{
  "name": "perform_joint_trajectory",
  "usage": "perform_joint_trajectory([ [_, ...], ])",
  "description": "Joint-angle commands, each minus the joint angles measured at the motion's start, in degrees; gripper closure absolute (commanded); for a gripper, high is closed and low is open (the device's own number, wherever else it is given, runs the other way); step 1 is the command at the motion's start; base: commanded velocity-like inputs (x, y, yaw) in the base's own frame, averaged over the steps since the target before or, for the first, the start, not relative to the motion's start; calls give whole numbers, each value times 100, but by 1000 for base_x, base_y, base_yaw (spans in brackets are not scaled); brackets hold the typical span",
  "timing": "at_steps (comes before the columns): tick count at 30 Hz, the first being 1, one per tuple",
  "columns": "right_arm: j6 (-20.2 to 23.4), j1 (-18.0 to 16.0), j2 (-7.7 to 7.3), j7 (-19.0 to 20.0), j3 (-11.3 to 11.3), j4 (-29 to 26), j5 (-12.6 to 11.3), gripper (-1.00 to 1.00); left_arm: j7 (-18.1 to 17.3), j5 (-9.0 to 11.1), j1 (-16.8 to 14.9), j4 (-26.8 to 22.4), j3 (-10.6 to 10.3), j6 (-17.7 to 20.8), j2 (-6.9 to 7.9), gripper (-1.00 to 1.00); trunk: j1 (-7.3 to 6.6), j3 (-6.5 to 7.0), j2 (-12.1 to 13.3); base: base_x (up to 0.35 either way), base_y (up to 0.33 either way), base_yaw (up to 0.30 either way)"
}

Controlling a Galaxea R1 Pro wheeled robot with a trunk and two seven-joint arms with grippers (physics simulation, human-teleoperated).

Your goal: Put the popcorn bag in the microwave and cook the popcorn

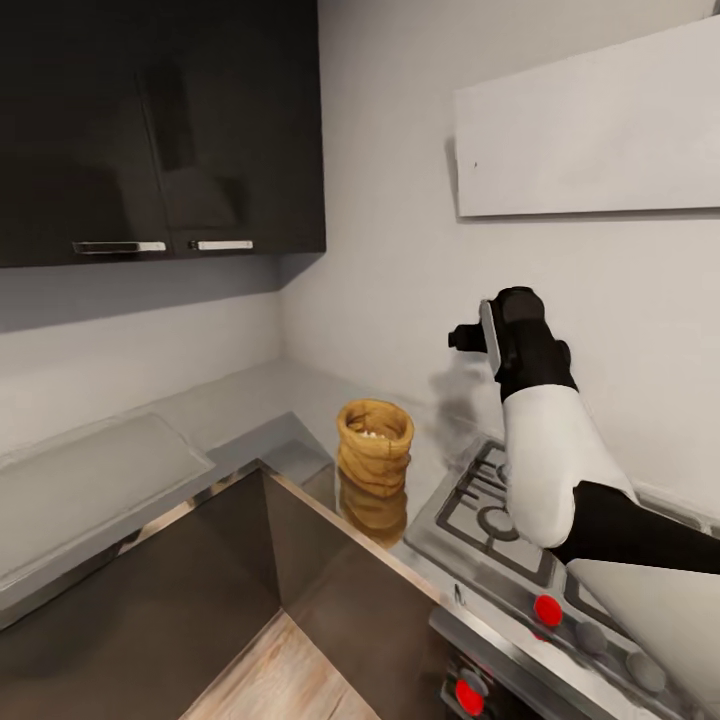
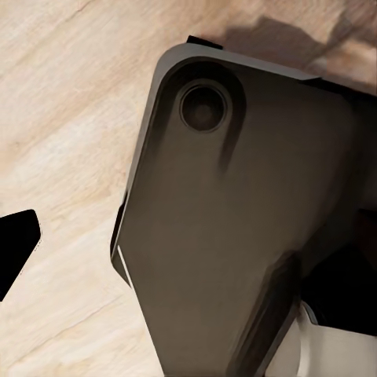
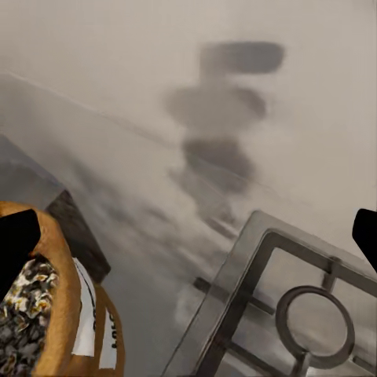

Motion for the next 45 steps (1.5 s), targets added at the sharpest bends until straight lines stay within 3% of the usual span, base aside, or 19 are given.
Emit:
perform_joint_trajectory([
  [1,13,-7,8,-8,-21,50,-1,-100,8,17,0,-5,2,-9,-1,-100,3,-8,-5,236,222,0],
  [5,13,-7,8,82,-18,302,-67,-100,8,17,0,-5,2,-9,-3,-100,3,-8,-5,112,103,0],
  [11,13,46,8,182,-12,633,-405,-100,8,17,0,-5,6,-9,-1,-100,3,-8,-5,11,10,0],
  [21,13,54,8,134,-12,1602,-392,-100,8,22,4,-5,7,-9,-1,-100,3,-8,-5,-9,9,0],
  [29,13,55,8,135,-12,1671,-428,-100,8,18,2,-5,29,-9,-9,-100,3,-8,-5,-145,137,0],
  [32,-363,54,8,132,-10,1774,-440,-100,8,17,2,-5,29,-9,-9,-100,3,-8,-5,-14,13,0],
  [45,-2482,54,8,185,-3,3215,-425,-100,8,8,-1,-5,29,-9,-9,-100,3,-8,-5,-1,1,0],
])
